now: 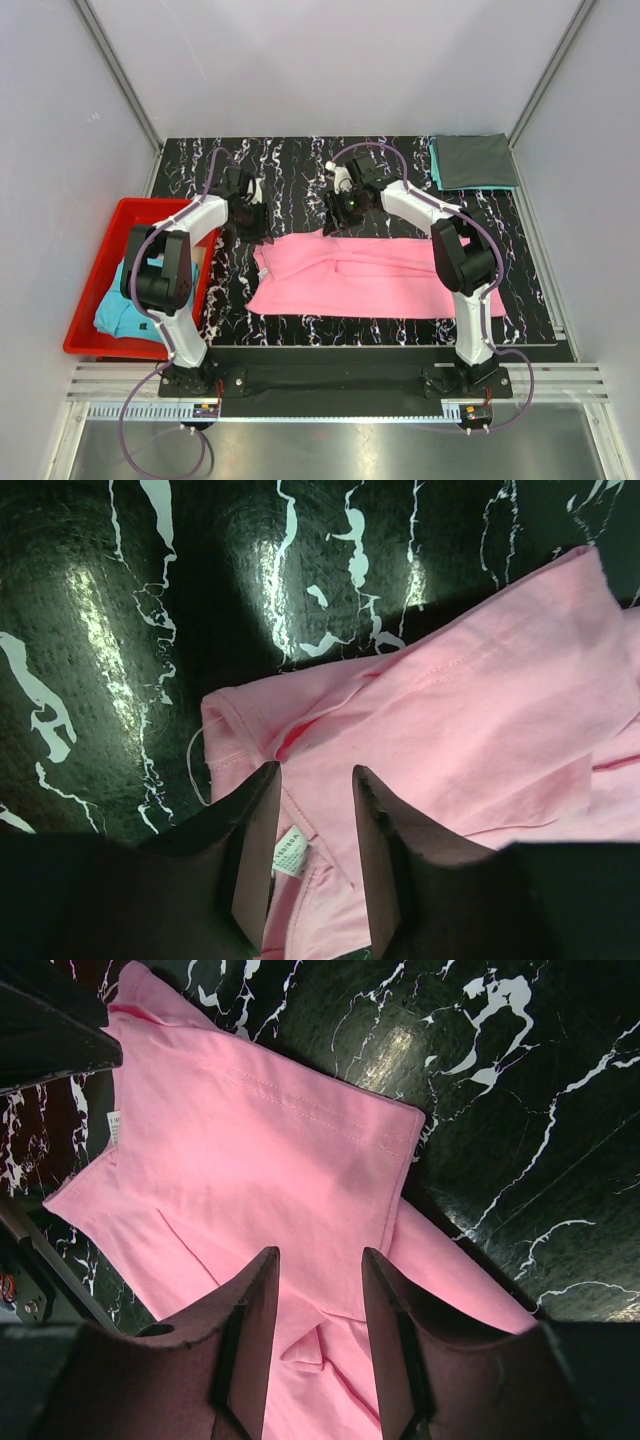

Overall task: Fold and stack the t-shirts
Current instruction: Fold the tshirt

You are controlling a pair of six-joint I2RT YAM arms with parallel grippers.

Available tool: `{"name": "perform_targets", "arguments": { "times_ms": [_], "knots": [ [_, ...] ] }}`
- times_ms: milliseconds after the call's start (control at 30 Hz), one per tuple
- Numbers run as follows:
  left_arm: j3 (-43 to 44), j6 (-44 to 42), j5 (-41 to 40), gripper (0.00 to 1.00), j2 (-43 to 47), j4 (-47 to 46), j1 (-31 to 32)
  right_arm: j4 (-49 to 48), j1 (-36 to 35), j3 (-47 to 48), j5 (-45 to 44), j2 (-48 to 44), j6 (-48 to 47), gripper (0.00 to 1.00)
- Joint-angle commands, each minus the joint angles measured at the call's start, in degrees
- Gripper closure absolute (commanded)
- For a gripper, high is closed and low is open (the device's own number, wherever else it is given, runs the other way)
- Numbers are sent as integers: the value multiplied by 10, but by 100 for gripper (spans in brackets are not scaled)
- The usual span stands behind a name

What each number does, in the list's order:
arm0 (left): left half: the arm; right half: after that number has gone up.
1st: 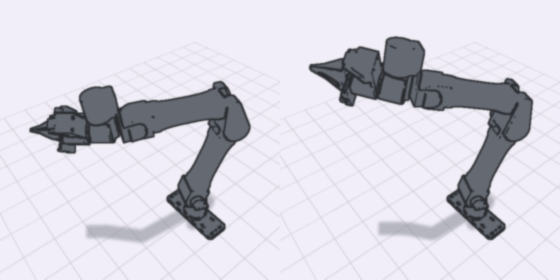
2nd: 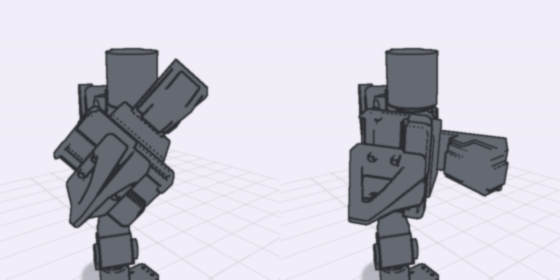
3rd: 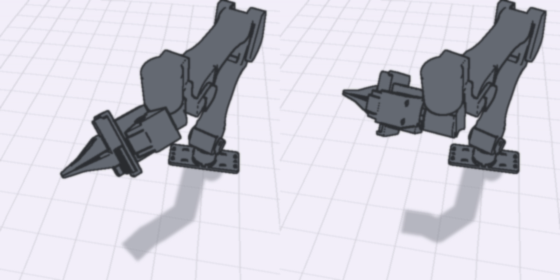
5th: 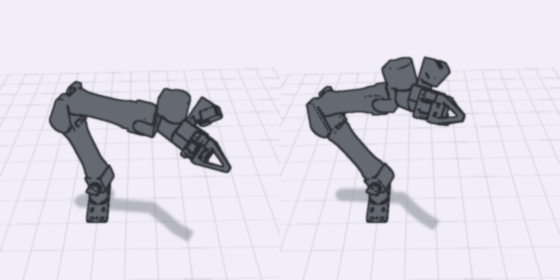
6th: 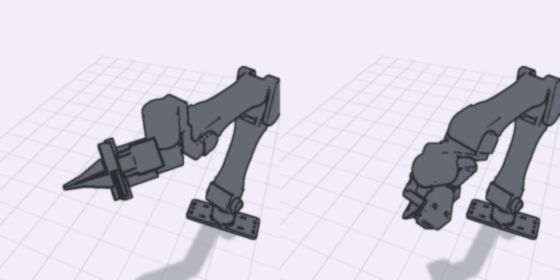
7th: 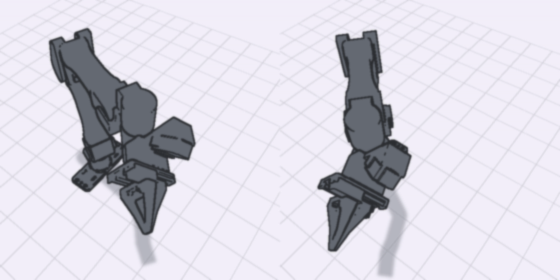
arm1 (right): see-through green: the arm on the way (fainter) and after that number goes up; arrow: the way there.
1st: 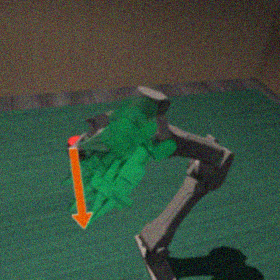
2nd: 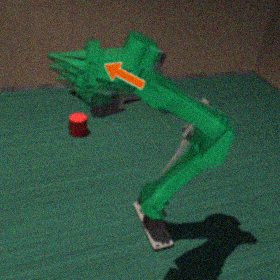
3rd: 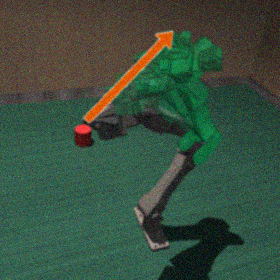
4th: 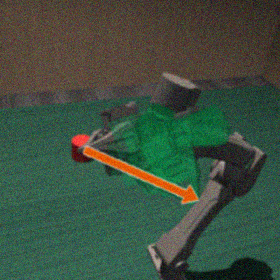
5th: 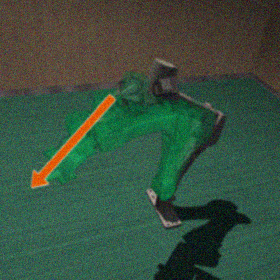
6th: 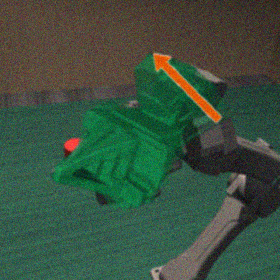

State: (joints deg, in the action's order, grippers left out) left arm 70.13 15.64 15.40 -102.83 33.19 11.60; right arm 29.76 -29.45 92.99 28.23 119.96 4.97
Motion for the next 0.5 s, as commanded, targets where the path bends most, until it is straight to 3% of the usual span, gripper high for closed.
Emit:
{"name": "perform_targets", "arguments": {
  "times_ms": [0,167,467],
  "knots": [
    [28,-30,3,60,-6,-11,-3,-8,2,16,15,-25,-11,54],
    [28,-51,-26,57,2,-6,-3,-6,1,17,11,-37,-14,54],
    [30,-62,-9,57,-8,-18,-3,-2,2,12,10,-46,-12,55]
  ]
}}
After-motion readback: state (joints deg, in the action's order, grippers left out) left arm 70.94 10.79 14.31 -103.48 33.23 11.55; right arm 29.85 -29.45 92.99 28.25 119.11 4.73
